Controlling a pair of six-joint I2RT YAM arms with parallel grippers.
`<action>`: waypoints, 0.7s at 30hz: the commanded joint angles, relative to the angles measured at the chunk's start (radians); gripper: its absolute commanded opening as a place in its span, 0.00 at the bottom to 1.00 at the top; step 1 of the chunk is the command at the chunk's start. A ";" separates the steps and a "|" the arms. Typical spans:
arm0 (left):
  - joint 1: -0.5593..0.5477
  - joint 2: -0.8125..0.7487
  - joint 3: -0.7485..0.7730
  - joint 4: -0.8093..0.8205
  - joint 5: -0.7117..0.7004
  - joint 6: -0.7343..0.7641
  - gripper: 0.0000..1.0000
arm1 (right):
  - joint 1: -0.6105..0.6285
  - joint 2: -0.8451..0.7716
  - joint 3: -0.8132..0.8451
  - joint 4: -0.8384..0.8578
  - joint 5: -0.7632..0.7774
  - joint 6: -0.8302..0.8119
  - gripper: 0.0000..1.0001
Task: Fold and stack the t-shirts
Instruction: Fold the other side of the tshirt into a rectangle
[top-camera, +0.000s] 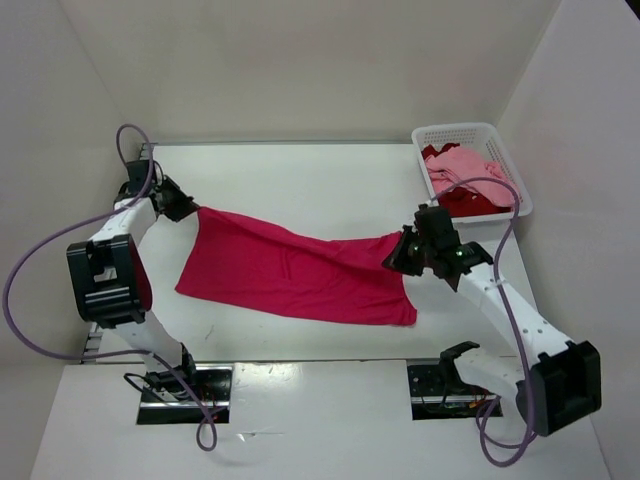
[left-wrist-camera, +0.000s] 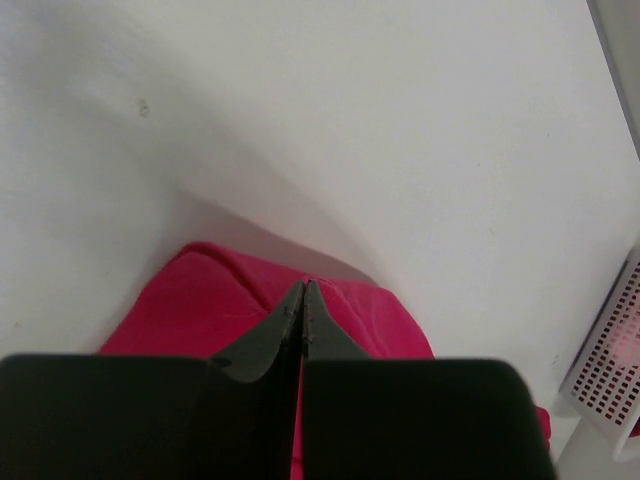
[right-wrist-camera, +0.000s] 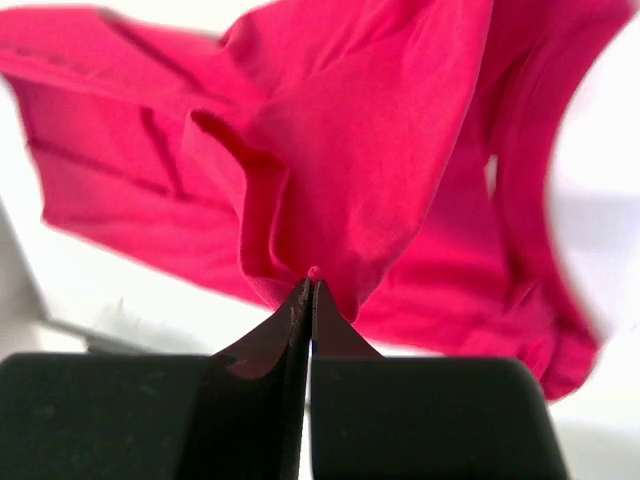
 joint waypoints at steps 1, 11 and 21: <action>0.020 -0.091 -0.051 -0.029 -0.005 0.002 0.00 | 0.039 -0.092 -0.099 -0.082 -0.039 0.148 0.00; 0.144 -0.157 -0.226 -0.070 0.010 -0.033 0.02 | 0.160 -0.300 -0.219 -0.160 -0.005 0.374 0.00; 0.216 -0.295 -0.270 -0.113 0.050 -0.105 0.46 | 0.199 -0.307 -0.239 -0.163 0.021 0.429 0.19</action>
